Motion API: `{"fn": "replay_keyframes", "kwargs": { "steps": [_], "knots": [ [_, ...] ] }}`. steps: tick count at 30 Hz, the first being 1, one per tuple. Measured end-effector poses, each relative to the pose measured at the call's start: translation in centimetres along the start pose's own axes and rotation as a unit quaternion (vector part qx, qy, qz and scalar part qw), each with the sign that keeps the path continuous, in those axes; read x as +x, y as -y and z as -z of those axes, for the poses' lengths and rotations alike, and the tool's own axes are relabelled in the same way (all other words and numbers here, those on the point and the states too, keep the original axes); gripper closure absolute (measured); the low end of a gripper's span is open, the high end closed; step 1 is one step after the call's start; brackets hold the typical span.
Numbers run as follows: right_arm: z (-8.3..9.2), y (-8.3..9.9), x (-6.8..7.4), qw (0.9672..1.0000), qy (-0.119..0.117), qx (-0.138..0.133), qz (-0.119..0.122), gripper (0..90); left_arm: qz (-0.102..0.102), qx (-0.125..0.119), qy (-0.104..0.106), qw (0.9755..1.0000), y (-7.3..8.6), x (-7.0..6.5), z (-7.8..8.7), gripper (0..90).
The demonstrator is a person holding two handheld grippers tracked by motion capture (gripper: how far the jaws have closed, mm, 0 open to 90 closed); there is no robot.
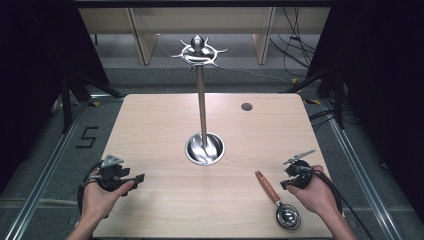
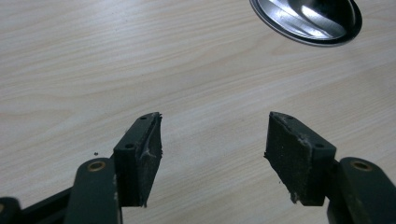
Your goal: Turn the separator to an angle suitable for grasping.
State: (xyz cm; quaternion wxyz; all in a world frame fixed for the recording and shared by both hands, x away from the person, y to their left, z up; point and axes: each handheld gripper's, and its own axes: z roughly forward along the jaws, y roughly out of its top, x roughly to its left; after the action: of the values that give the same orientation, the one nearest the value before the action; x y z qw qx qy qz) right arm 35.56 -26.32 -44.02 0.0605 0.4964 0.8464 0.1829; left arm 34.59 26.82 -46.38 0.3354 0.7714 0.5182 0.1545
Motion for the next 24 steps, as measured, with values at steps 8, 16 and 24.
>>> {"fn": "replay_keyframes", "kwargs": {
  "steps": [8, 16, 24],
  "knots": [
    [-1.1, -3.0, 3.1, 0.9991, -0.027, 0.008, 0.032, 90.0, 0.012, -0.011, 0.003, 0.9999, 0.0, -0.4, -0.2, 35.5],
    [-4.2, -5.1, 5.4, 0.9956, -0.024, 0.052, 0.074, 90.0, 0.016, -0.018, 0.003, 0.9997, -0.1, -0.6, -0.2, 35.3],
    [-5.1, -5.8, 5.0, 0.9952, -0.009, 0.072, 0.066, 90.0, 0.012, -0.009, 0.002, 0.9999, 0.0, -0.4, -0.2, 35.4]
  ]
}}
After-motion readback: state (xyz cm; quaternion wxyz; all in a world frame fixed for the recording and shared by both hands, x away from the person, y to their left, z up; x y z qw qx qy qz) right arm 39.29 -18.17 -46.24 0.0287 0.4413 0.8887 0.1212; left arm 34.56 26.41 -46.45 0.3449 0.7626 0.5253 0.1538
